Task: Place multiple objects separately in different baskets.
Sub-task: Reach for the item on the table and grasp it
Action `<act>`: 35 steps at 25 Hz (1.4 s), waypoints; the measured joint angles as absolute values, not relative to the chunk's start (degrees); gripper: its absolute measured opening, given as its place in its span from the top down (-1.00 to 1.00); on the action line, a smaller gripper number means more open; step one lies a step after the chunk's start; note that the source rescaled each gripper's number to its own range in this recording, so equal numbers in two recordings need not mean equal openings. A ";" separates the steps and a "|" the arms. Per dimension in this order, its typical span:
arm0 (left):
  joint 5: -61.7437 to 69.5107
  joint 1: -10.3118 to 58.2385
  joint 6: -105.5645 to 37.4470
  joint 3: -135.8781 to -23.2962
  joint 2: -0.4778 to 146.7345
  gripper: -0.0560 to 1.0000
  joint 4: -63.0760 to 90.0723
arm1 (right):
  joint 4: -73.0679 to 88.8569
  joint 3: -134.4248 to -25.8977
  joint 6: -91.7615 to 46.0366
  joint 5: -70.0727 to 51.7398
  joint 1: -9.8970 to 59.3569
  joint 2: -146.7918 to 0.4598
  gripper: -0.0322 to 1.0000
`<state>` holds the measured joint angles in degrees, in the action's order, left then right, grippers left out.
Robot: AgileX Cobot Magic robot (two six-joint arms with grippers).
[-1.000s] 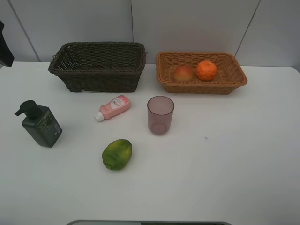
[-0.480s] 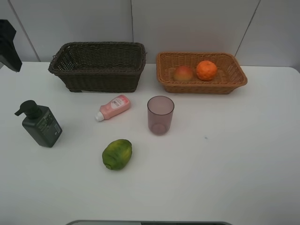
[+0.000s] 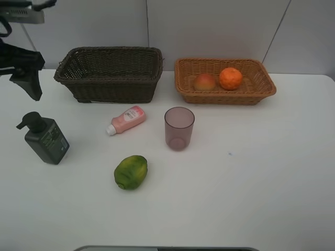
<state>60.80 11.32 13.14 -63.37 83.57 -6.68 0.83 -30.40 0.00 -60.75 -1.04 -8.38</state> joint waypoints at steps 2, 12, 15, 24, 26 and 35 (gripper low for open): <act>60.68 11.32 11.62 -63.37 84.73 -1.00 -6.76 | 0.83 -30.40 0.00 -60.75 -1.04 -8.38 -1.00; 53.35 11.32 8.01 -58.17 86.65 -1.00 -6.75 | 0.83 -30.40 0.00 -60.75 -1.04 -8.38 -1.00; 49.70 11.32 7.55 -55.24 86.71 -1.00 -6.10 | 0.83 -30.40 0.00 -60.75 -1.04 -8.38 -1.00; 42.31 11.32 7.16 -51.70 87.70 -1.00 -5.53 | 0.83 -30.40 0.00 -60.75 -1.04 -8.38 -1.00; 42.37 11.32 7.04 -51.70 88.66 -1.00 -5.46 | 0.83 -30.40 0.00 -60.75 -1.04 -8.38 -1.00; 42.44 11.32 7.04 -51.70 89.47 -1.00 -5.29 | 0.83 -30.40 0.00 -60.75 -1.04 -8.38 -1.00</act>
